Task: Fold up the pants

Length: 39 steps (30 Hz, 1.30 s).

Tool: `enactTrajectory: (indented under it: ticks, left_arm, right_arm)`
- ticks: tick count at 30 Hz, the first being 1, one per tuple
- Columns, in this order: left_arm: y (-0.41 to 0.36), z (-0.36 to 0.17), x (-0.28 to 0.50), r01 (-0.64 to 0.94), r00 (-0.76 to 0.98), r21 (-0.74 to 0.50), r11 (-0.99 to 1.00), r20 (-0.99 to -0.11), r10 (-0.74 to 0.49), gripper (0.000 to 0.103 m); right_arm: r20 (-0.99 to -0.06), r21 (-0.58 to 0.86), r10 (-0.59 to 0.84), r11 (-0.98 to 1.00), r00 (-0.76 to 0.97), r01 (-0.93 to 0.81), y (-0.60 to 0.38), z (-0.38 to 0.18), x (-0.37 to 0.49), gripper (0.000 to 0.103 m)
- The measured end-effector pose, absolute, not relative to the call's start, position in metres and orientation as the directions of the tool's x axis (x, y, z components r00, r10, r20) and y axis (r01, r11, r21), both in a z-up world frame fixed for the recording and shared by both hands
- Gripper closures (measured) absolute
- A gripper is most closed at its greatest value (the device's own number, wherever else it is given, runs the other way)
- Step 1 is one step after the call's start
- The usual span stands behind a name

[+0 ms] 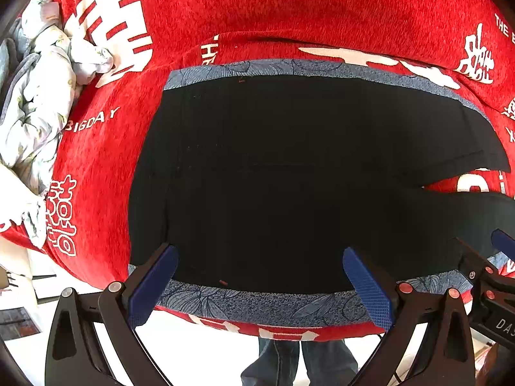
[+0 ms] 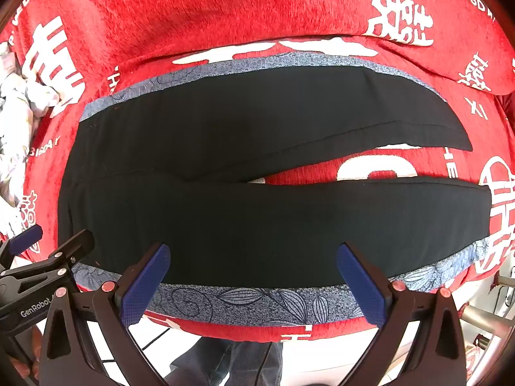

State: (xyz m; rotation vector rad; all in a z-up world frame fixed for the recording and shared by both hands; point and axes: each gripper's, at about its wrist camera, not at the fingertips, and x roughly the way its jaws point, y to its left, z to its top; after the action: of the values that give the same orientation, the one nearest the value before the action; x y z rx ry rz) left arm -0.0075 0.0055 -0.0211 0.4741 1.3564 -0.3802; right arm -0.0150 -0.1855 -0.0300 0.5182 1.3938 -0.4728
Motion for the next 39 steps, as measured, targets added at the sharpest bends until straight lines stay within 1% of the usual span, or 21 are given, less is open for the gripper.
enactTrajectory:
  ticks: [39]
  left_arm:
    - [0.0082,-0.0249,-0.0094,0.527,0.174,0.118,0.842,-0.984,0.029,0.0]
  right_arm:
    - [-0.994,0.049,-0.02,0.808,0.11,0.587,-0.181,-0.0318,-0.0126,0.0]
